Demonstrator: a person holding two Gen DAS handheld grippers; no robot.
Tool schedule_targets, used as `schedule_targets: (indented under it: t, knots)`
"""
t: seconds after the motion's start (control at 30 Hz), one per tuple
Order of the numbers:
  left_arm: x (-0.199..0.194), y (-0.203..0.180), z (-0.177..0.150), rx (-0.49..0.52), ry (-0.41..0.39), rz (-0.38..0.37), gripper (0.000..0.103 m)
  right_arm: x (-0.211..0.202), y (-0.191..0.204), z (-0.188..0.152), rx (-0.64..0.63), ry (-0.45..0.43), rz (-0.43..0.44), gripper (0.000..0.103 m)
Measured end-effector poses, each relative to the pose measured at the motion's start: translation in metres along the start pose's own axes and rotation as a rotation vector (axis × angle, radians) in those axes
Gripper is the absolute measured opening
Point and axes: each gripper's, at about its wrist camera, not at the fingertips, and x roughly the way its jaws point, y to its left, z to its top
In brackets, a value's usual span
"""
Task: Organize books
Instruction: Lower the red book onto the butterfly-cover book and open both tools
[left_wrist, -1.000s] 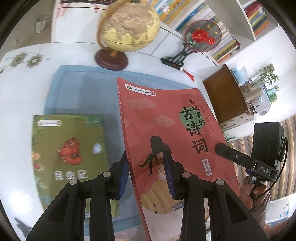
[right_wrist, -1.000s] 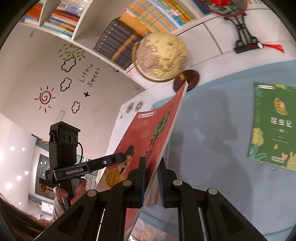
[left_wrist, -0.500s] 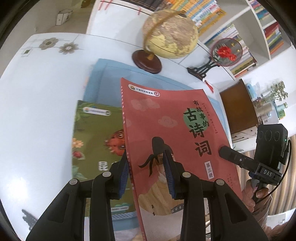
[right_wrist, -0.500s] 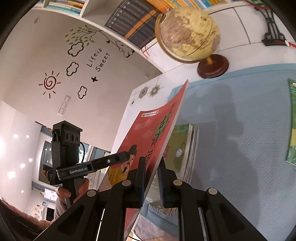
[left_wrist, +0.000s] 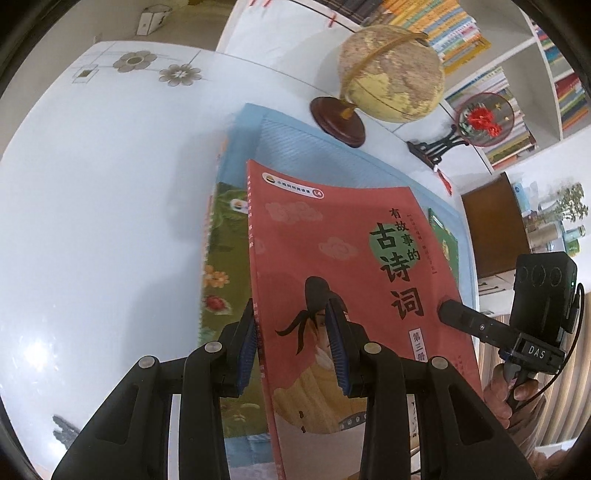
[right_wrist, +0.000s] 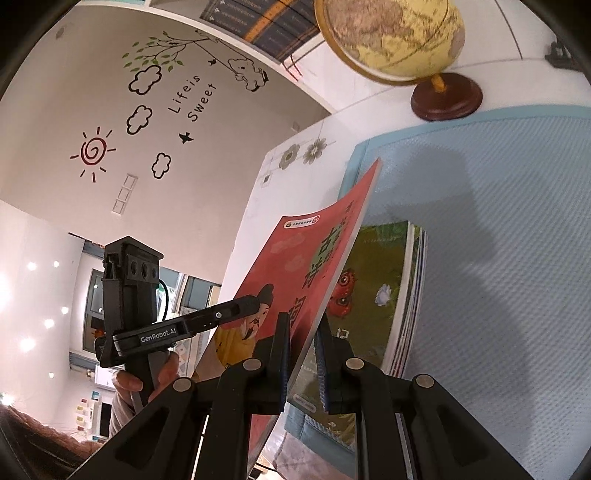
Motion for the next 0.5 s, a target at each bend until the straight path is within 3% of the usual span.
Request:
schedule_targets:
  t: [0.5]
  knots:
    - [0.029, 0.03, -0.009, -0.055, 0.079, 0.039, 0.031, 0.046, -0.022, -0.009, 0.091, 0.093, -0.046, 0.013]
